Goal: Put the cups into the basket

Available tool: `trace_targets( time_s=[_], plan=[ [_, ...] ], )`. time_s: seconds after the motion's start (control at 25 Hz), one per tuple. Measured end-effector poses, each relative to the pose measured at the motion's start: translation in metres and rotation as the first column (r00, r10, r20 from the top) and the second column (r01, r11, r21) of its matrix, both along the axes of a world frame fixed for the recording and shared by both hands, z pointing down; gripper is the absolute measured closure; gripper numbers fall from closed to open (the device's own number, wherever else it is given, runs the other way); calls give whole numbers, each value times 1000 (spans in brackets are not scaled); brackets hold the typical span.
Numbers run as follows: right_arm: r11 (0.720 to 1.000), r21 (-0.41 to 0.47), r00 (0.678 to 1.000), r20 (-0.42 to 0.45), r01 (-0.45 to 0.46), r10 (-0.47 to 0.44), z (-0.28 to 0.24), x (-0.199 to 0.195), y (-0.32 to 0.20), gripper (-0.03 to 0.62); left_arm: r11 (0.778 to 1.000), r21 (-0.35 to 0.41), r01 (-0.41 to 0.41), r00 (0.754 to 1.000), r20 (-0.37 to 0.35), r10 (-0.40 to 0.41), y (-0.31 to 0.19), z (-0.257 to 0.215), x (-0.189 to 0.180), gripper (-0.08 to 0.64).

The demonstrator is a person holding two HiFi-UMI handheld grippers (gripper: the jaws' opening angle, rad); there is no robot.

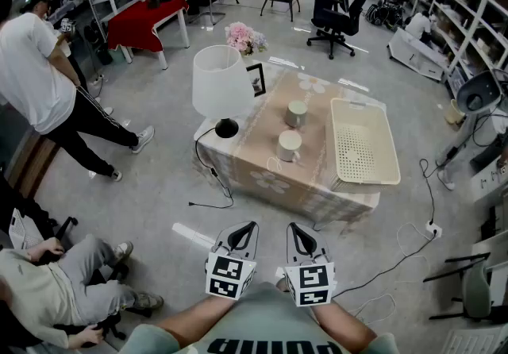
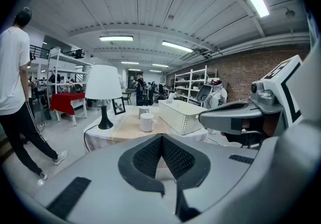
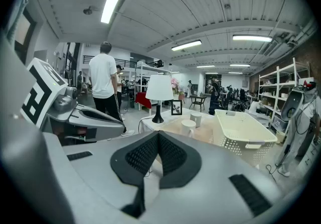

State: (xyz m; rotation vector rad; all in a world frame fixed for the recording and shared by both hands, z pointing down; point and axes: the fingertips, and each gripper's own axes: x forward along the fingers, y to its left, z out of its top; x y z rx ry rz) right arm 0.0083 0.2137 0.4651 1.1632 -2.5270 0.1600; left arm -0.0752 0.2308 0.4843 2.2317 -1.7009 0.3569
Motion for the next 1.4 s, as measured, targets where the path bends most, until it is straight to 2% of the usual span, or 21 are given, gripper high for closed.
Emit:
trace_targets(
  time_s=[0.16,0.68,0.92,1.4],
  plan=[
    [1000,11,1000,-18,-4,4,6,4,-5,581,1000,-2,0,1000,0,0,-4,2,-1,555],
    [1000,7,1000,13,14,-14,-5,4,-9,580,1000,5,7,1000,9,-7,-9,-6,2,555],
    [999,30,999,0,36,-36,-9,10,-12,580,1000,9,28,1000,11,-29,-10,-6,9,555],
    [996,23,996,3,90,-91,-9,58,-17,580,996,23,88,996,11,-89,-12,-9,58,555]
  ],
)
